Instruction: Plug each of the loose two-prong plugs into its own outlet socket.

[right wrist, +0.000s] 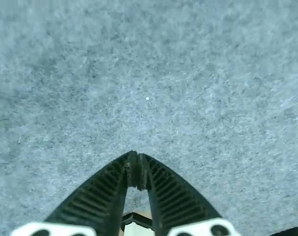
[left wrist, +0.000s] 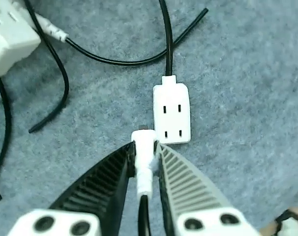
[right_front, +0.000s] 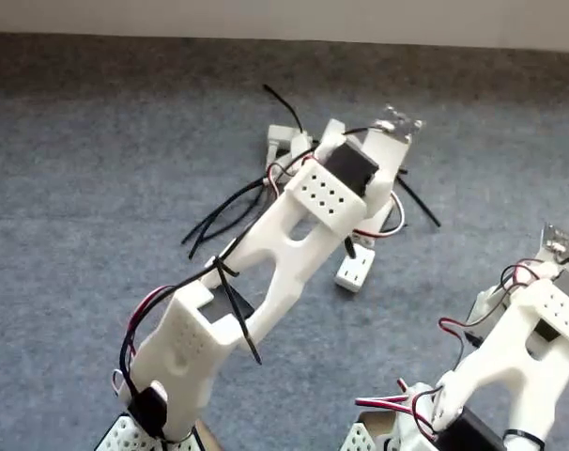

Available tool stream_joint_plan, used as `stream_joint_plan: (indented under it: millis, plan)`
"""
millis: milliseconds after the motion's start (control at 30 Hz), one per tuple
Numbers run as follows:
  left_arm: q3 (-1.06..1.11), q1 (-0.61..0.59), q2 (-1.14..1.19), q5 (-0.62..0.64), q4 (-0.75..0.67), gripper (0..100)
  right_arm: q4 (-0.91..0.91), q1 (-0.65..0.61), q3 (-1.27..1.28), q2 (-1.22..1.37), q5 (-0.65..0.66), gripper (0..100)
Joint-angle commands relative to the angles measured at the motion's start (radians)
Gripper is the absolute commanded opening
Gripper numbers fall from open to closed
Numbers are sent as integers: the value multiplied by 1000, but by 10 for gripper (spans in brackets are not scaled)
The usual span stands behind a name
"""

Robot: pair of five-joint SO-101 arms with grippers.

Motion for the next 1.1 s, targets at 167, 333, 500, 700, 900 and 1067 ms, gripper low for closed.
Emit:
stream_joint_plan:
  millis: [167,333,500,700,900,1067]
  plan:
    - [-41,-4,-5,612,15,7,-16,12,79,-7,-138,7]
    - [-19,35,-2,824,14,7,-91,12,157,-7,-198,7]
    - [48,76,-2,1074,14,7,-165,12,225,-7,-276,7]
    - [105,90,1,1260,-15,7,-203,12,255,-5,-304,7]
    - [194,87,1,1347,-157,7,-206,12,255,-2,-308,7]
    - [263,85,1,1387,-255,7,-206,12,255,2,-308,7]
